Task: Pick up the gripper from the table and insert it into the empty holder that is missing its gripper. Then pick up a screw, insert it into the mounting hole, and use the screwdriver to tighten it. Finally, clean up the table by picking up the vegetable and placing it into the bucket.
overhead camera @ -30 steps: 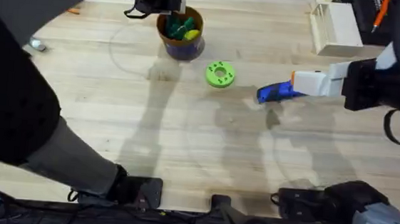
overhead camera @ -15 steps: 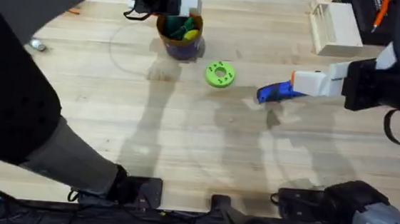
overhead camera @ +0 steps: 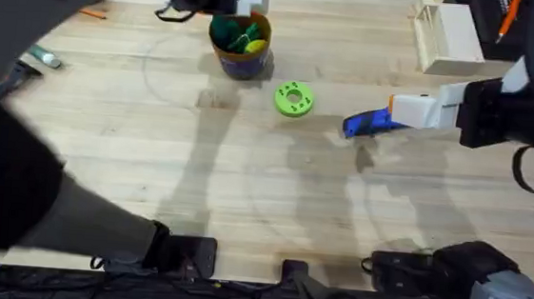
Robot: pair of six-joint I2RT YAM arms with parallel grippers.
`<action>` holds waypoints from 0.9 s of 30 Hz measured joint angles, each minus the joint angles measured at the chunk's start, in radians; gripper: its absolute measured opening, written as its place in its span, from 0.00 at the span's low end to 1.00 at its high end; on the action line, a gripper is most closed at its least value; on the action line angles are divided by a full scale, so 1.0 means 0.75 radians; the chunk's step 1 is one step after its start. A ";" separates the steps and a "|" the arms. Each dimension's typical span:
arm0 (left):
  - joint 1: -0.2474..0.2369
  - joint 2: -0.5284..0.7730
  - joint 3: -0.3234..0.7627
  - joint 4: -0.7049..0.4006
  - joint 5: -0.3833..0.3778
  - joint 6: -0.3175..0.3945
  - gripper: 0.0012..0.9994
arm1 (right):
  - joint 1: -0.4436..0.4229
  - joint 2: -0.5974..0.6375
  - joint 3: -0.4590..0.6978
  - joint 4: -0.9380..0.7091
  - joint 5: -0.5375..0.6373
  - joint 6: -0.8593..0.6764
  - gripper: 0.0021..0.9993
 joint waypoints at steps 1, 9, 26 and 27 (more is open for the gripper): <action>0.000 -0.032 0.000 -0.019 0.000 0.003 0.99 | 0.000 0.000 0.000 0.000 0.000 0.000 0.99; -0.053 -0.357 0.000 -0.293 -0.036 0.079 0.99 | 0.000 0.000 0.000 -0.007 0.000 0.000 0.99; -0.420 -1.177 -0.609 -0.377 -0.268 -0.085 0.99 | 0.000 -0.246 0.000 -0.198 0.000 0.000 0.99; -0.425 -1.242 -0.651 -0.379 -0.269 -0.097 0.99 | 0.000 -0.264 0.000 -0.206 0.000 0.001 1.00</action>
